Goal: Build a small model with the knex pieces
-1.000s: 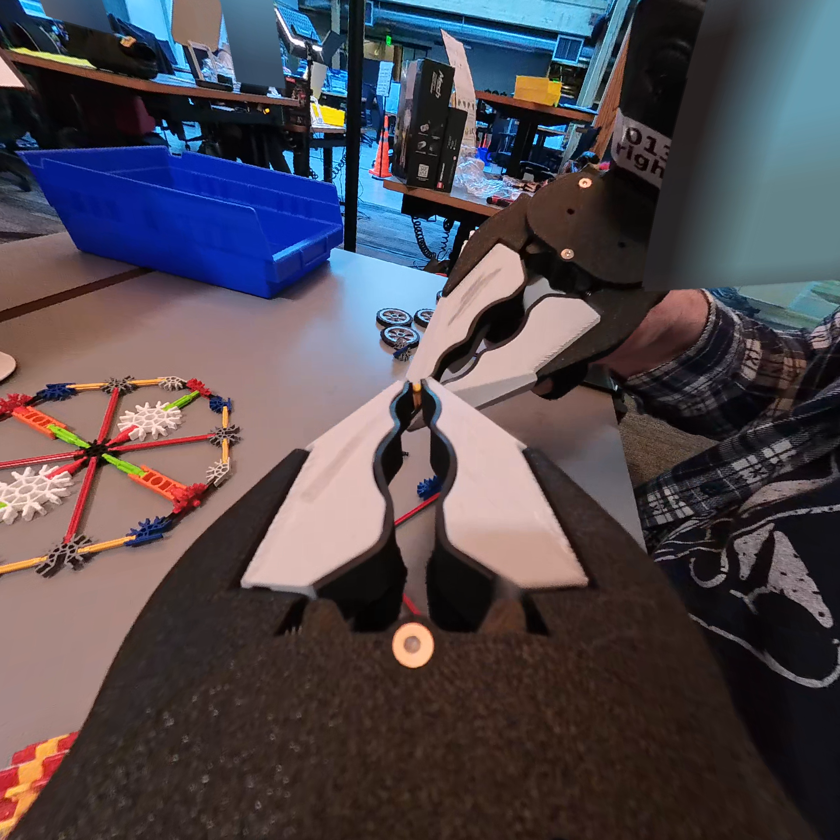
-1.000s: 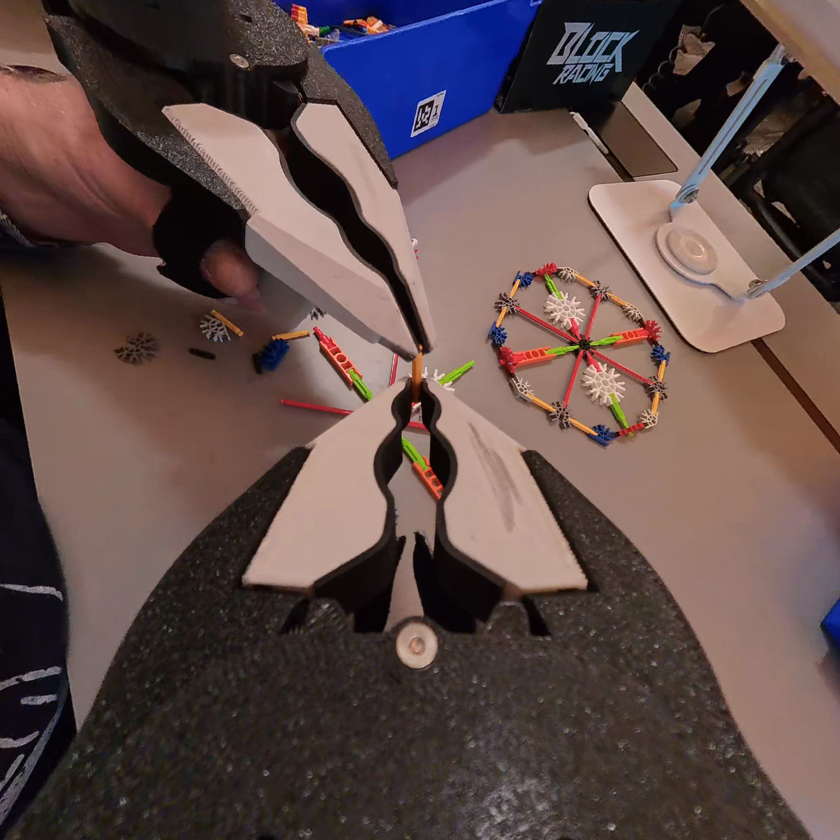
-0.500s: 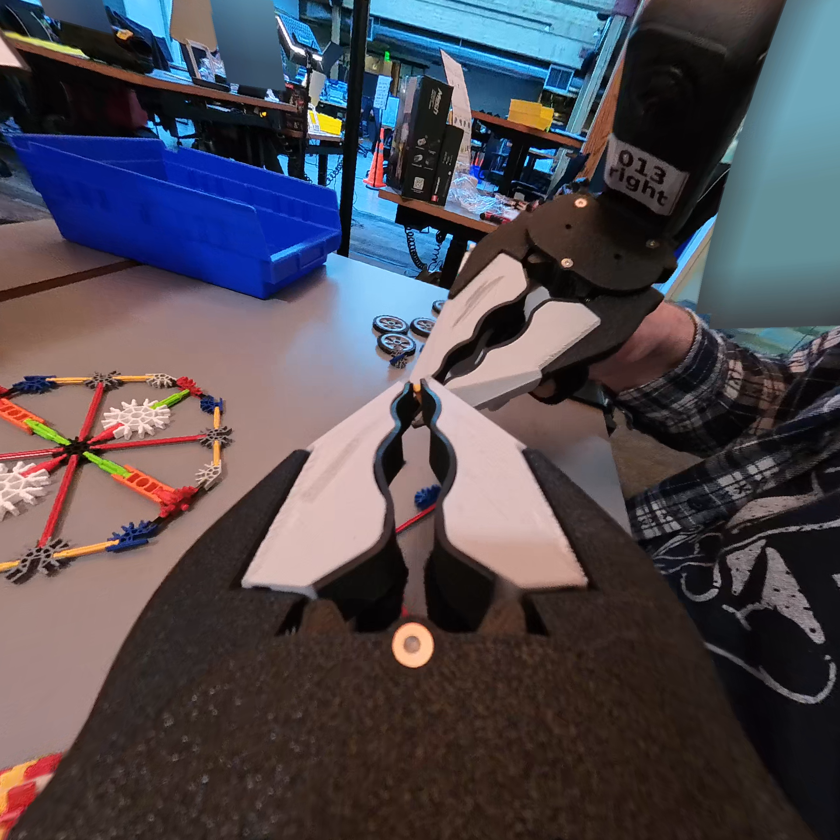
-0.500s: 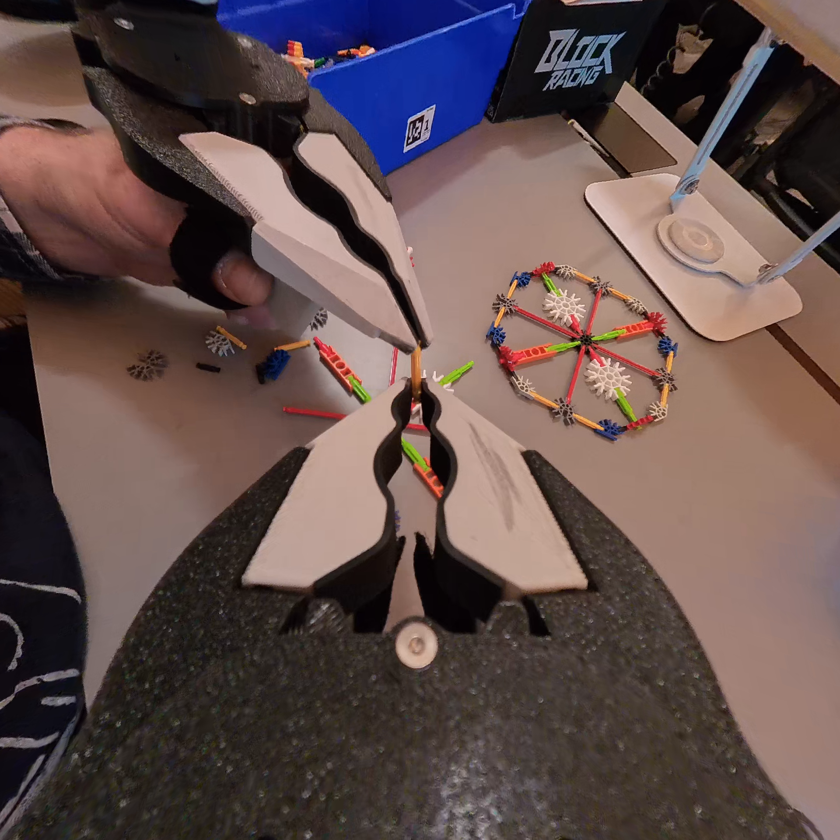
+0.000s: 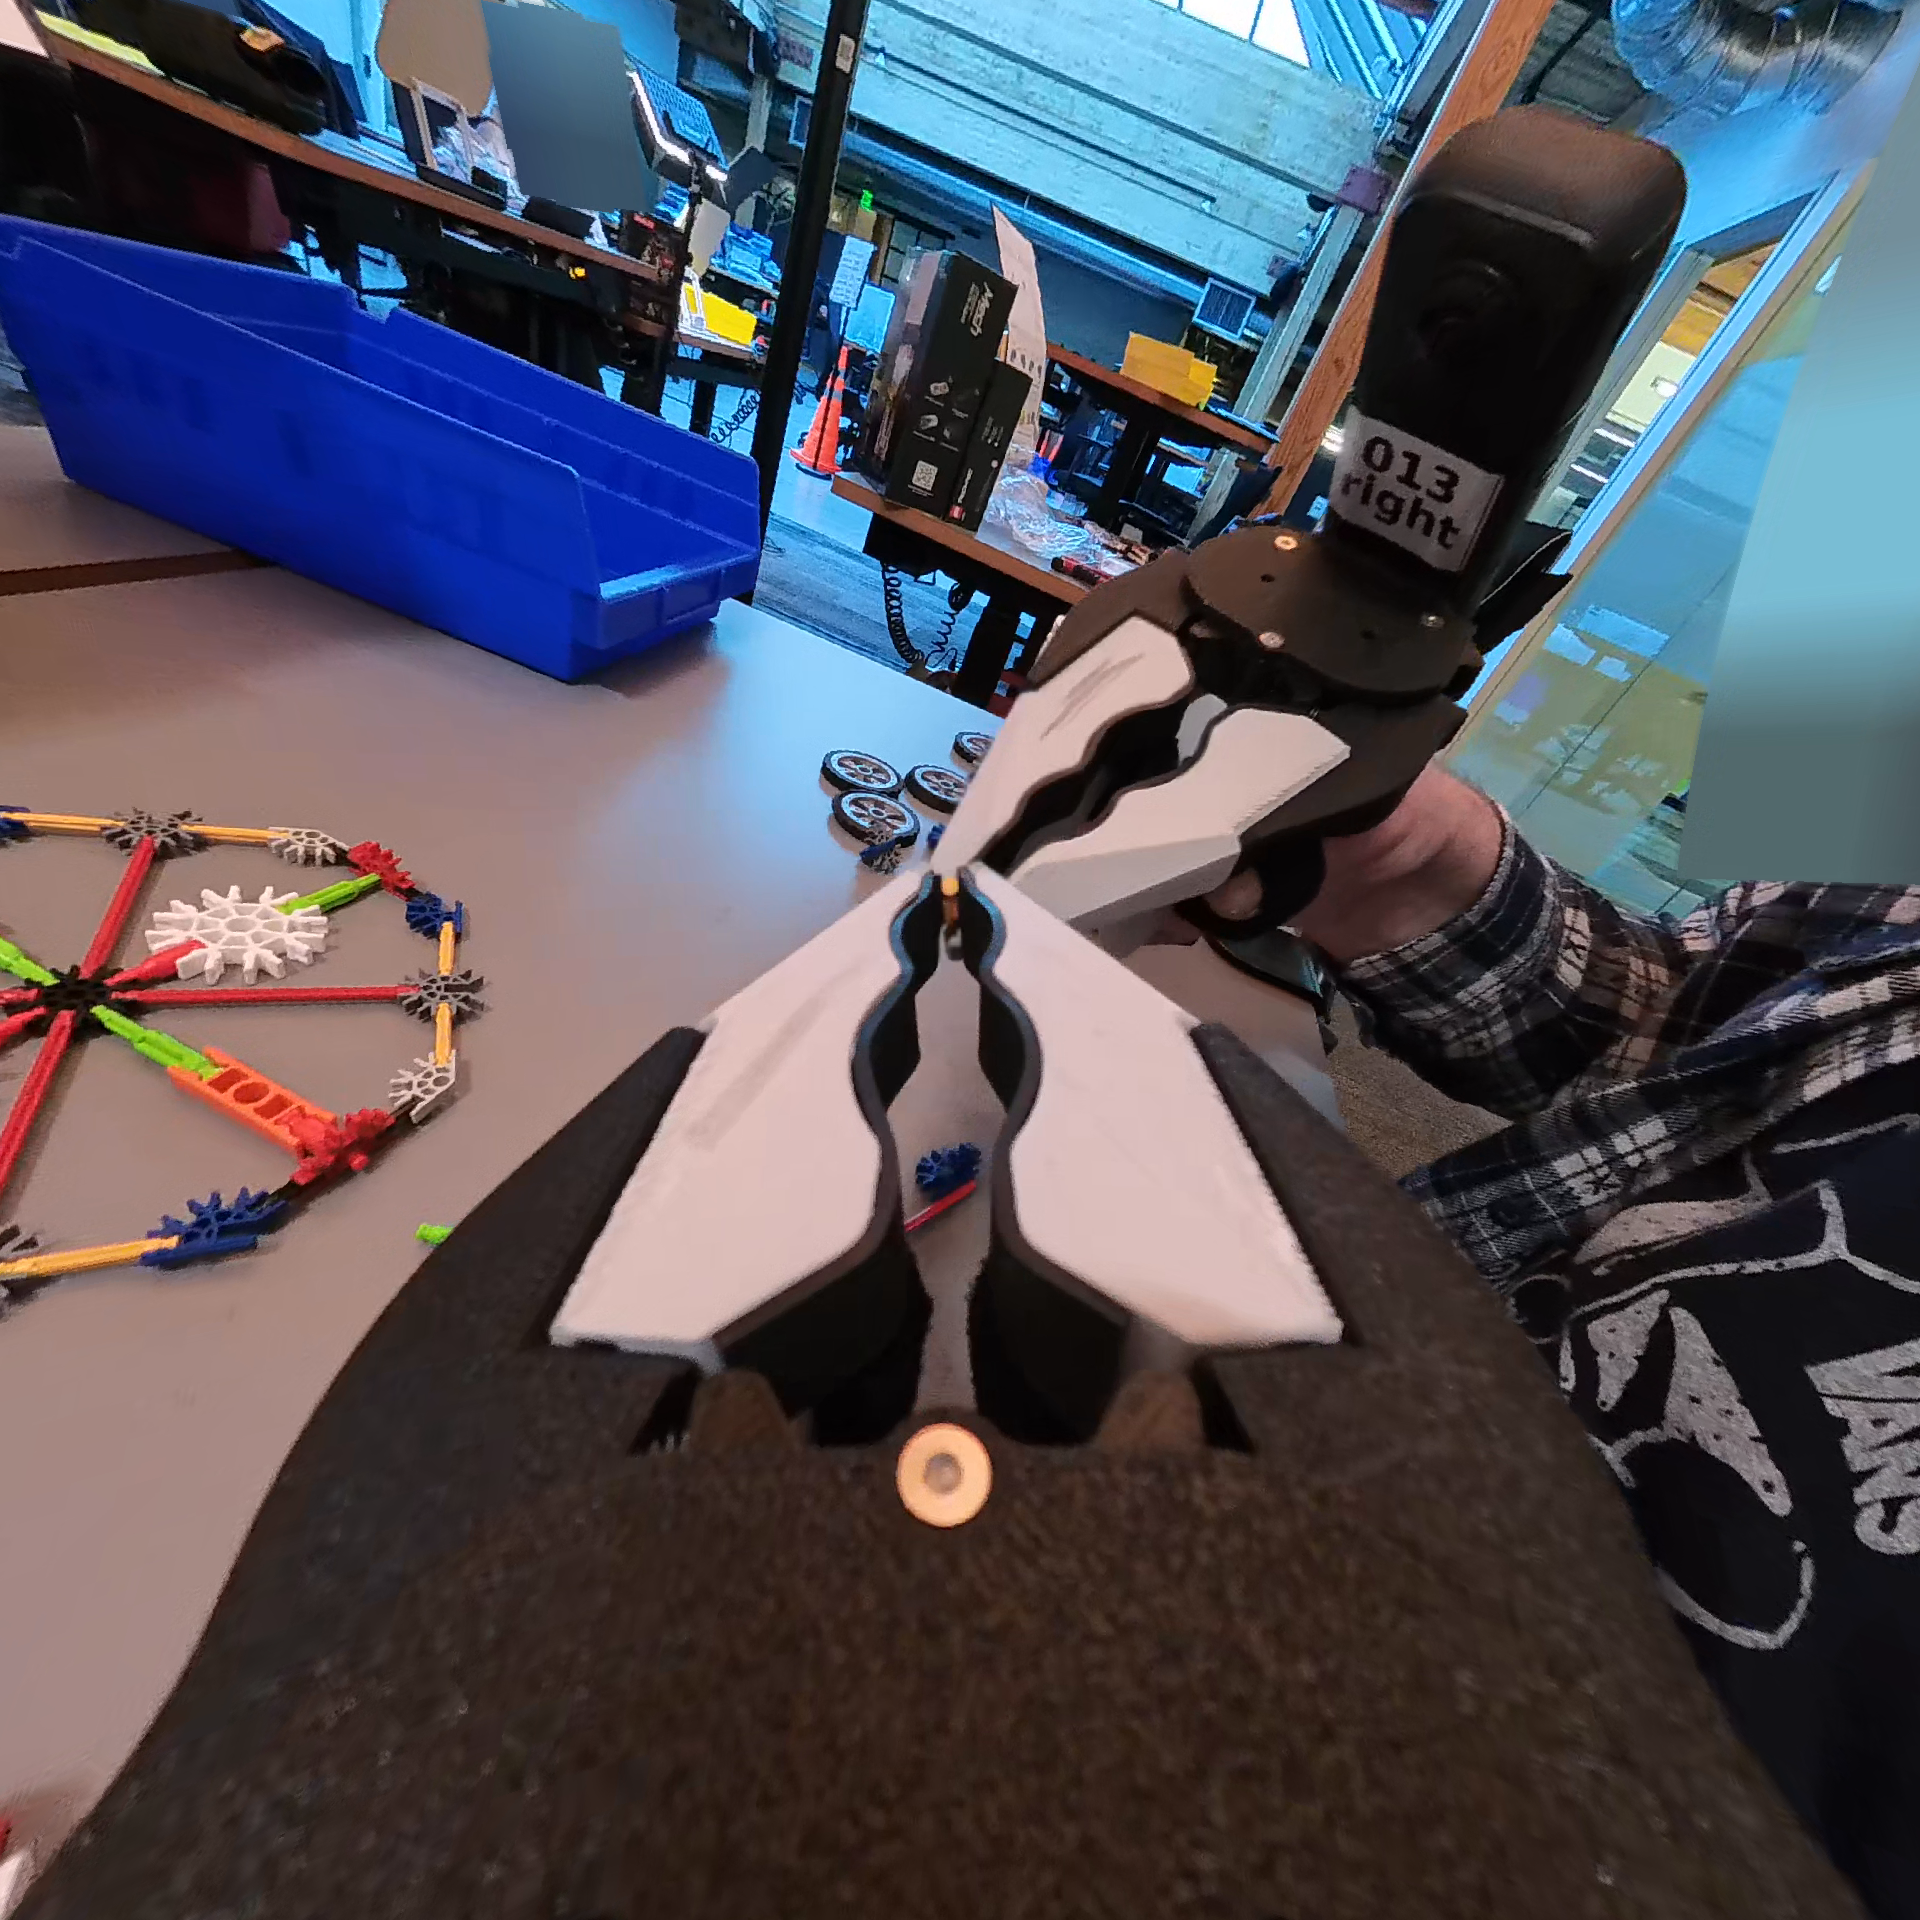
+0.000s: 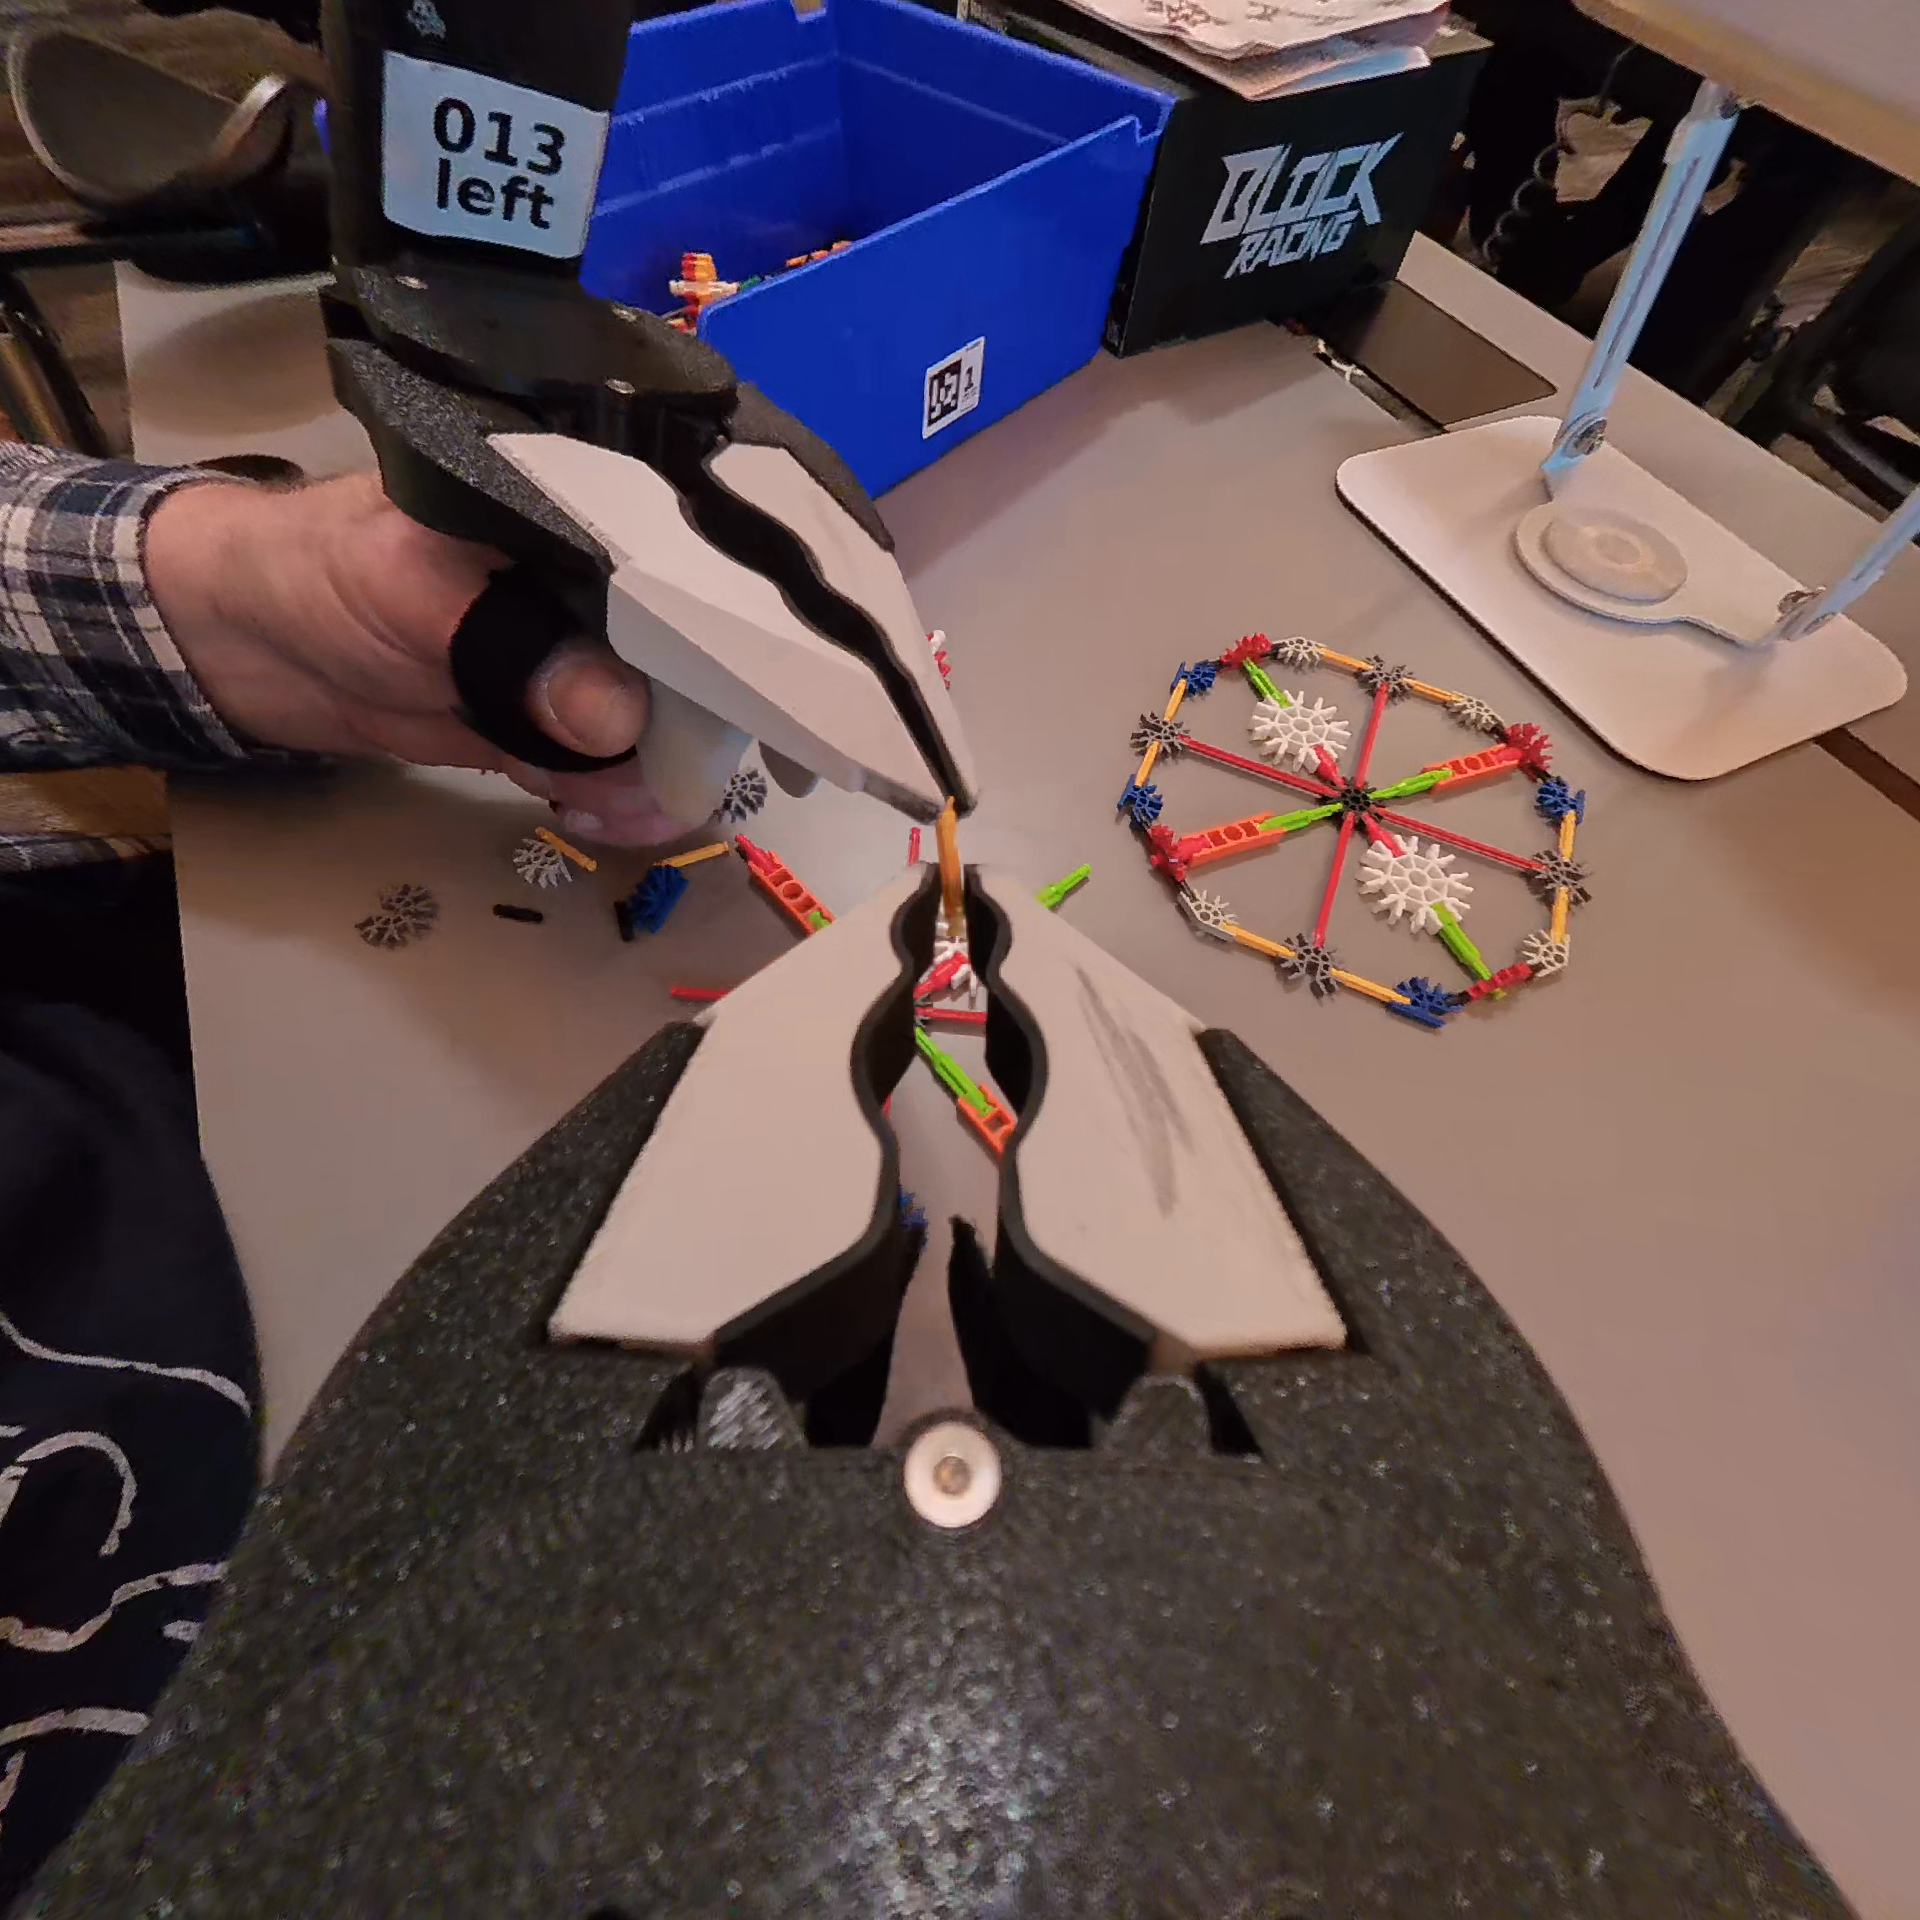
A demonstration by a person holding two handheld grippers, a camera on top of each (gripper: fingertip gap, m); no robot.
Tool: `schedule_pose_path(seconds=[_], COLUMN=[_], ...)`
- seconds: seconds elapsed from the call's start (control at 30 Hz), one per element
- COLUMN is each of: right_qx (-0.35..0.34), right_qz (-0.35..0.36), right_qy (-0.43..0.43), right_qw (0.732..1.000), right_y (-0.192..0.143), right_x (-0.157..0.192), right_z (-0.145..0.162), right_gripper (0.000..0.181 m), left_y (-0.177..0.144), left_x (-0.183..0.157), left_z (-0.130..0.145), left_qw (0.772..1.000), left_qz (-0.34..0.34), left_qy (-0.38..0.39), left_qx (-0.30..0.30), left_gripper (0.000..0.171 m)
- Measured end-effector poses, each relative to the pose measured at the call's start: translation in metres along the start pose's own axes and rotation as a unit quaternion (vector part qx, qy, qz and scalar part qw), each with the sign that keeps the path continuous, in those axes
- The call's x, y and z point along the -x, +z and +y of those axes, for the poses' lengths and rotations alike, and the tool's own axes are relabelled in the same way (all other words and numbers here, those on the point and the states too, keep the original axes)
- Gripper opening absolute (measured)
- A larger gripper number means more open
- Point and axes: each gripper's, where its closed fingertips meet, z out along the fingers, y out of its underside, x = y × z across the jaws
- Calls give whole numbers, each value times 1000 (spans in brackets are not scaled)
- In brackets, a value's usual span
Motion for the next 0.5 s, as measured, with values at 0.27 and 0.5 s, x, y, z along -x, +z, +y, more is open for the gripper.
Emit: schedule_pose_path(seconds=[0.27,0.5], right_qx=[5,58], right_qz=[-15,1], right_qy=[35,110], right_qw=[999,992], right_y=[4,9], right_x=[-14,-53], right_z=[4,33], right_gripper=[2,2], left_y=[5,4], left_x=[14,28], left_z=[3,36], left_qw=[999,985], left_qz=[-31,-65], left_qy=[-2,70], left_qx=[24,144], left_gripper=[13,16])
